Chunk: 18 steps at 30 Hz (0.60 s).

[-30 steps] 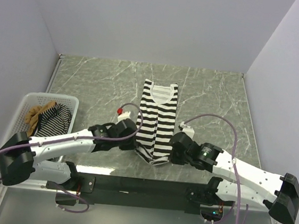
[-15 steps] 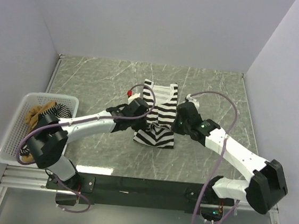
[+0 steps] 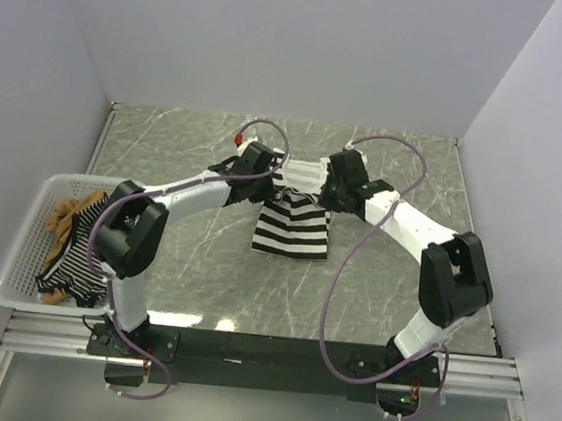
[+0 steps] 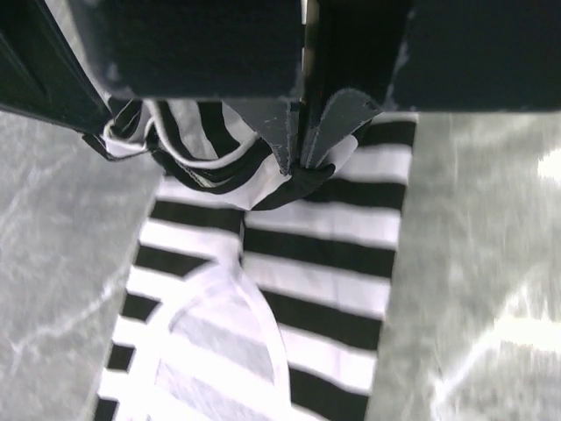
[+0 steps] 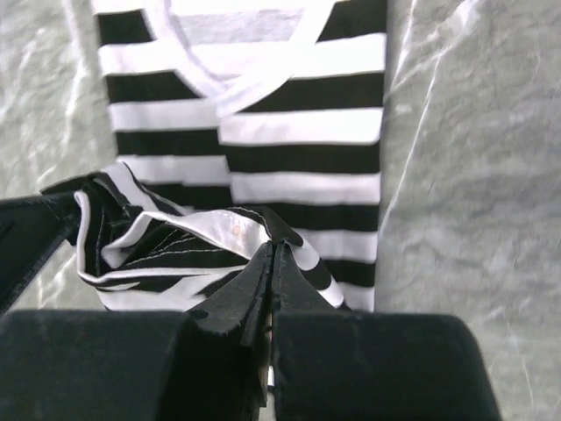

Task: Fold and stack the tank tops
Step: Fold the tank top

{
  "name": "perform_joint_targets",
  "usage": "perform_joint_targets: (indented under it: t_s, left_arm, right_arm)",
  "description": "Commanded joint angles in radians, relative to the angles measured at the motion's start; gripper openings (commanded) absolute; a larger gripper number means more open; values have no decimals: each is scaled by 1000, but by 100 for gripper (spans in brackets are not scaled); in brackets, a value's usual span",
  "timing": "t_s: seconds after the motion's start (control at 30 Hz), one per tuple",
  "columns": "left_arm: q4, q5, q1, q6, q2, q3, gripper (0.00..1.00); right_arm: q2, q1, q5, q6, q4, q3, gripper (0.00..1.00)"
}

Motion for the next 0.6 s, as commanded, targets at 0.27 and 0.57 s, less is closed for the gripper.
perform_joint_targets:
  t_s: [0.27,0.57]
  left_arm:
    - [145,168,85,83,151,123,22]
    - [193,97,99,84,-13,16,63]
  right_arm:
    - [137,-74,-27,-24,41,99,10]
    - [44,-103,12,-21,24,69,54]
